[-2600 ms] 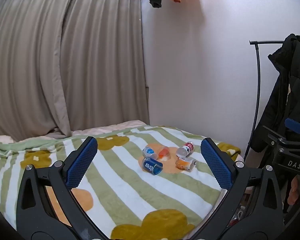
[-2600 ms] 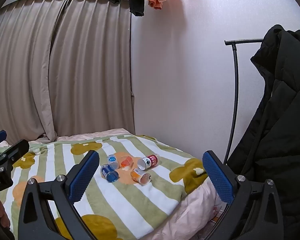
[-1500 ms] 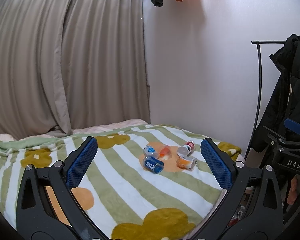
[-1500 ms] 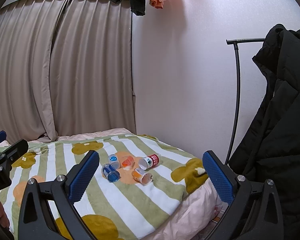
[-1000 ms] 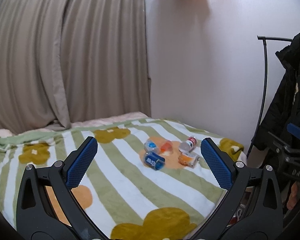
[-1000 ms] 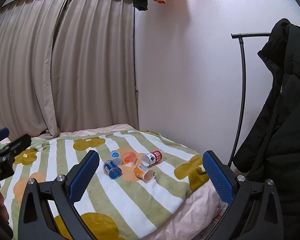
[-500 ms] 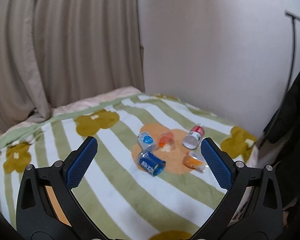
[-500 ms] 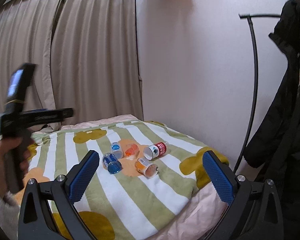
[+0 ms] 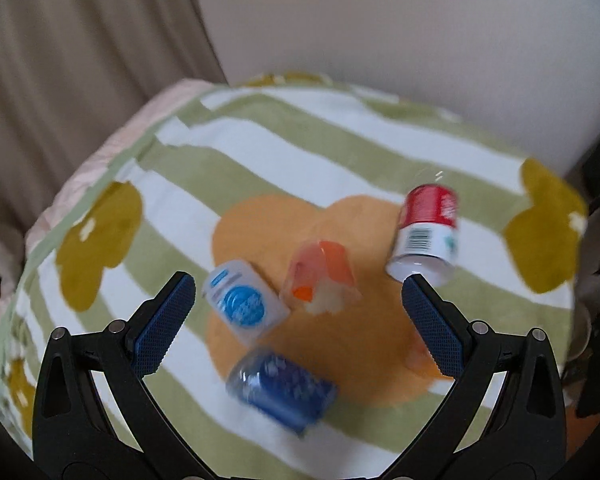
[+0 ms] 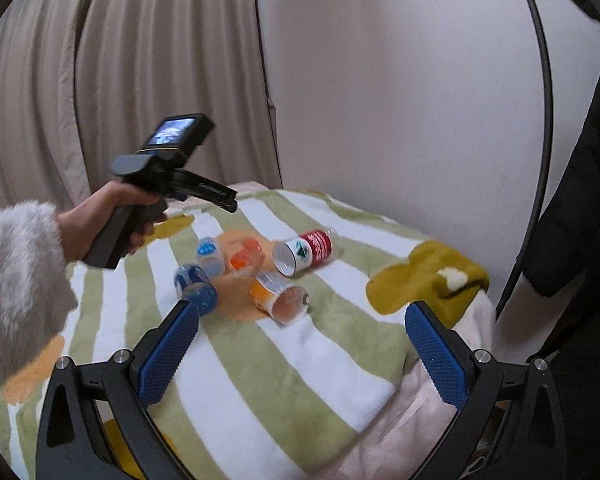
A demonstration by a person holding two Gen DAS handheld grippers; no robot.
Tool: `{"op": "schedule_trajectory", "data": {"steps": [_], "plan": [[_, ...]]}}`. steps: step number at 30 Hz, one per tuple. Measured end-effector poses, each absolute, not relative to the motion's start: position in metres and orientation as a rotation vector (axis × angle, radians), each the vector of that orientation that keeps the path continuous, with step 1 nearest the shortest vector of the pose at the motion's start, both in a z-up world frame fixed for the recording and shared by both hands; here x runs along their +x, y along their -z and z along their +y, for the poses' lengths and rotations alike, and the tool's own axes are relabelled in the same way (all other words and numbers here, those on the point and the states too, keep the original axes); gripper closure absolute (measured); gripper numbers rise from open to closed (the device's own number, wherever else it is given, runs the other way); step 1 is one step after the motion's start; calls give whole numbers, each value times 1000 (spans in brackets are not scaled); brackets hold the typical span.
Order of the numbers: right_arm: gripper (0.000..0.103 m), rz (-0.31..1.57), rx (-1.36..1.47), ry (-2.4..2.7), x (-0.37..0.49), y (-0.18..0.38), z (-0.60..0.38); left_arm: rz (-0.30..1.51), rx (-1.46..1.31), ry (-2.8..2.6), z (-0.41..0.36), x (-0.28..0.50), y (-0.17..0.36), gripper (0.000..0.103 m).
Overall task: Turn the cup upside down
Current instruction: 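Move the left tool to the clear orange-filled cup and close on it, then lift the clear cup off the bedspread with the left tool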
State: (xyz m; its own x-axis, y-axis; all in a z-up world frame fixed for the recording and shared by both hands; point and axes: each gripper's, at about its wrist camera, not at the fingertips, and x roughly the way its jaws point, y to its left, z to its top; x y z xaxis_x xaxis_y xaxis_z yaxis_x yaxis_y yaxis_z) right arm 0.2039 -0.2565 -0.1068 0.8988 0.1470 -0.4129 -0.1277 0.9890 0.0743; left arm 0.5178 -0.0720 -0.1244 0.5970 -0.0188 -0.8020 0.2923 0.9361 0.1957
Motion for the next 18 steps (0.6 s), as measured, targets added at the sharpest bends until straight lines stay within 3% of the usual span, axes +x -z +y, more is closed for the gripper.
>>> {"op": "schedule_trajectory", "data": {"steps": [11, 15, 18], "plan": [[0, 505, 92, -119, 240, 152, -267, 1223, 373, 273, -97, 594, 199, 1], [0, 518, 90, -126, 243, 160, -266, 1302, 392, 284, -100, 604, 213, 9], [0, 517, 94, -132, 244, 161, -267, 1340, 418, 285, -106, 603, 220, 23]]}}
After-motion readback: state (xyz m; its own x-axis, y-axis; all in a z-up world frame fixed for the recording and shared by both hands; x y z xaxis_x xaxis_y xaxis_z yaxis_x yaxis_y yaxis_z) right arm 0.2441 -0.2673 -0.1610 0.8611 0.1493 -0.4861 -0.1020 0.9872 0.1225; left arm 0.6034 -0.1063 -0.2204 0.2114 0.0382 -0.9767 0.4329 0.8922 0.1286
